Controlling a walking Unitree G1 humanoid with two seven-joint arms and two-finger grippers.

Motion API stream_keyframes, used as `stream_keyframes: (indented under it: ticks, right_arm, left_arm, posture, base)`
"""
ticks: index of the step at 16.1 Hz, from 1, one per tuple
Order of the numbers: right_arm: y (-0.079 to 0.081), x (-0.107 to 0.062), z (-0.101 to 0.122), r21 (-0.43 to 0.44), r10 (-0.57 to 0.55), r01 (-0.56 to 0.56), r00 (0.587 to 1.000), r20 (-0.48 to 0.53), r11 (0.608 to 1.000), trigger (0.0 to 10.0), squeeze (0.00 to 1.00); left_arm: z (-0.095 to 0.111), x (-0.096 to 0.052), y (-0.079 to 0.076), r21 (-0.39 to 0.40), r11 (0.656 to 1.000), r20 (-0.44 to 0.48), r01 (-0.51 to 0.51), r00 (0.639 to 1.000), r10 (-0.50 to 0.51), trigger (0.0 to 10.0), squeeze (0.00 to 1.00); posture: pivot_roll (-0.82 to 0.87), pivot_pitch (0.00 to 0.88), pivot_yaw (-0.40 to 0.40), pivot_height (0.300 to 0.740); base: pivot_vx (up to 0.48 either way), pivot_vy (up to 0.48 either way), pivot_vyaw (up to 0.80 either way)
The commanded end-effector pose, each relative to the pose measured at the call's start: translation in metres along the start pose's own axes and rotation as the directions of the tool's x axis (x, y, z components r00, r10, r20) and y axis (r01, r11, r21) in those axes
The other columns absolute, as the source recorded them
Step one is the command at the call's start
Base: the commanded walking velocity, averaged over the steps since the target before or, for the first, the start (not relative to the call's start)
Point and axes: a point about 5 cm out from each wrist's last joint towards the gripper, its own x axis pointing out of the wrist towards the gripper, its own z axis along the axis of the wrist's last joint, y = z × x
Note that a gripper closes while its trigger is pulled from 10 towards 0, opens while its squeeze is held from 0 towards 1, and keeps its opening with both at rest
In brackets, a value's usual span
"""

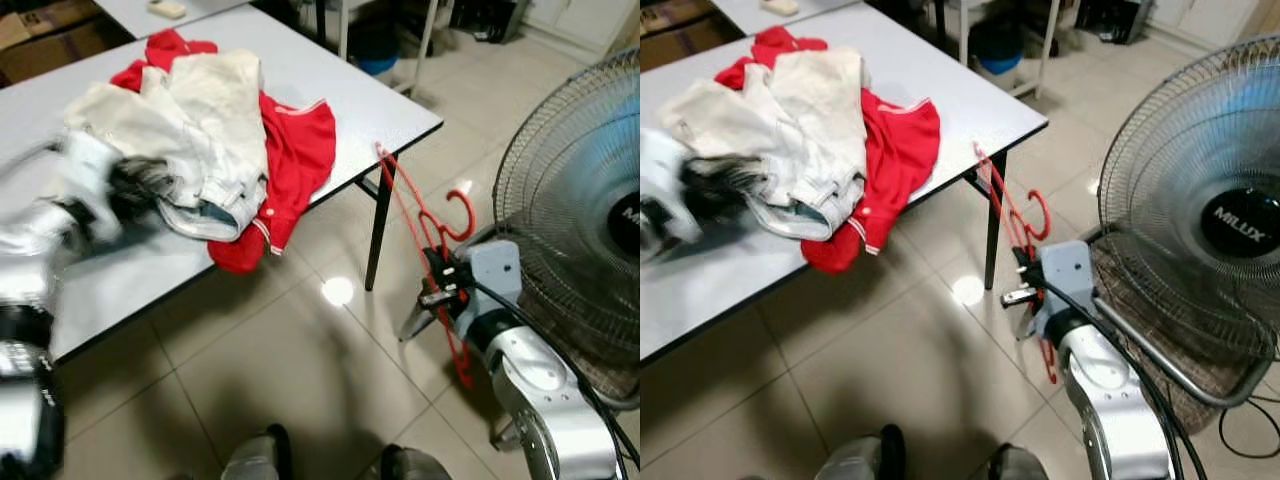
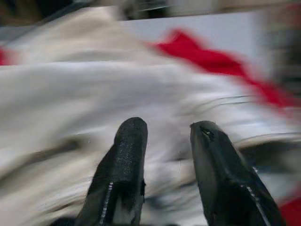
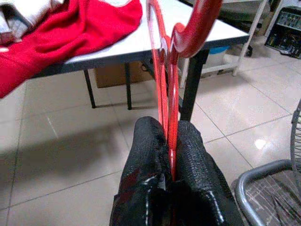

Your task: Hang hanger

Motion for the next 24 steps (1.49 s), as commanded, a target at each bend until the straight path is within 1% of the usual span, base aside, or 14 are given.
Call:
stream_keyframes:
  ticks: [1,3,4,5,6,7,9,11,13,16,18,20,21,24]
  right_arm:
    - [-0.001,-0.001,0.0,0.002,-0.003,0.003,1.0,-0.003,1.0,10.0,0.0]
    - [-0.003,-0.003,0.0,-0.002,-0.008,0.008,1.0,-0.007,1.0,10.0,0.0]
    - [-0.005,-0.005,0.0,-0.004,-0.017,0.017,1.0,-0.01,1.0,10.0,0.0]
    - [-0.006,-0.006,-0.001,-0.003,-0.023,0.023,1.0,-0.013,1.0,10.0,0.0]
    - [-0.006,-0.006,-0.001,-0.004,-0.024,0.024,1.0,-0.015,1.0,10.0,0.0]
    - [-0.006,-0.006,-0.001,-0.007,-0.026,0.026,1.0,-0.016,1.0,10.0,0.0]
    - [-0.006,-0.007,-0.001,-0.009,-0.03,0.03,0.999,-0.014,0.999,10.0,0.0]
    - [-0.006,-0.009,-0.002,-0.01,-0.036,0.036,0.999,-0.016,0.999,10.0,0.0]
    - [-0.005,-0.009,-0.002,-0.01,-0.03,0.03,0.999,-0.02,1.0,10.0,0.0]
    - [-0.004,-0.009,-0.004,-0.013,-0.019,0.019,1.0,-0.024,1.0,10.0,0.0]
    - [-0.003,-0.009,-0.004,-0.012,-0.013,0.013,1.0,-0.026,1.0,10.0,0.0]
    - [-0.001,-0.008,-0.005,-0.013,-0.001,0.001,1.0,-0.025,1.0,10.0,0.0]
    - [0.0,-0.008,-0.004,-0.013,-0.001,0.0,1.0,-0.024,1.0,10.0,0.0]
    - [0.0,-0.008,-0.004,-0.014,-0.001,0.001,1.0,-0.021,1.0,10.0,0.0]
  left_arm:
    - [0.009,0.009,-0.017,-0.025,0.995,0.046,0.093,0.995,-0.092,10.0,1.0]
    - [0.015,0.025,-0.056,-0.056,0.965,0.109,0.255,0.963,-0.248,10.0,1.0]
    - [0.015,0.034,-0.085,-0.046,0.93,0.109,0.366,0.927,-0.359,10.0,1.0]
    - [0.006,0.044,-0.114,-0.029,0.896,0.05,0.442,0.896,-0.441,10.0,0.89]
    - [0.002,0.047,-0.122,-0.016,0.888,0.021,0.459,0.889,-0.458,10.0,0.29]
    - [-0.017,0.058,-0.135,0.049,0.898,-0.093,0.437,0.897,-0.432,10.0,0.0]
    - [-0.029,0.067,-0.14,0.105,0.931,-0.156,0.349,0.931,-0.331,10.0,0.0]
    - [-0.037,0.071,-0.128,0.275,0.945,-0.209,0.179,0.97,-0.123,10.0,0.0]
    - [-0.039,0.07,-0.123,0.368,0.921,-0.206,0.132,0.977,-0.058,10.0,0.0]
    - [-0.027,0.065,-0.121,0.55,0.835,-0.019,0.016,1.0,-0.007,10.0,0.0]
    - [-0.03,0.061,-0.116,0.585,0.811,-0.02,-0.013,0.999,0.031,10.0,0.0]
    - [-0.06,0.059,-0.107,0.61,0.788,-0.222,0.083,0.973,0.069,10.0,0.0]
    - [-0.069,0.059,-0.108,0.589,0.801,-0.256,0.106,0.965,0.061,10.0,0.0]
    - [-0.072,0.062,-0.105,0.601,0.798,-0.228,0.055,0.968,0.104,10.0,0.0]
  posture:
    - [-0.14,0.152,0.08,0.74]
    - [-0.15,0.153,0.086,0.74]
    - [-0.15,0.153,0.088,0.74]
    - [-0.16,0.154,0.089,0.74]
    - [-0.16,0.154,0.089,0.74]
    - [-0.17,0.152,0.096,0.74]
    - [-0.17,0.149,0.101,0.74]
    - [-0.18,0.149,0.105,0.74]
    - [-0.17,0.148,0.103,0.74]
    - [-0.17,0.143,0.101,0.74]
    - [-0.17,0.142,0.099,0.74]
    - [-0.17,0.134,0.097,0.74]
    - [-0.17,0.132,0.099,0.74]
    - [-0.18,0.13,0.098,0.74]
  base:
    - [0.0,0.0,0.0]
    - [0.0,0.0,0.0]
    - [0.0,0.0,0.0]
    - [0.0,0.0,0.0]
    - [0.0,0.0,0.0]
    - [0.0,0.0,0.0]
    - [0.0,0.0,0.0]
    - [0.0,0.0,0.0]
    - [0.0,0.0,0.0]
    - [0.0,0.0,0.0]
    - [0.0,0.0,0.0]
    - [0.0,0.0,0.0]
    - [0.0,0.0,0.0]
    - [0.0,0.0,0.0]
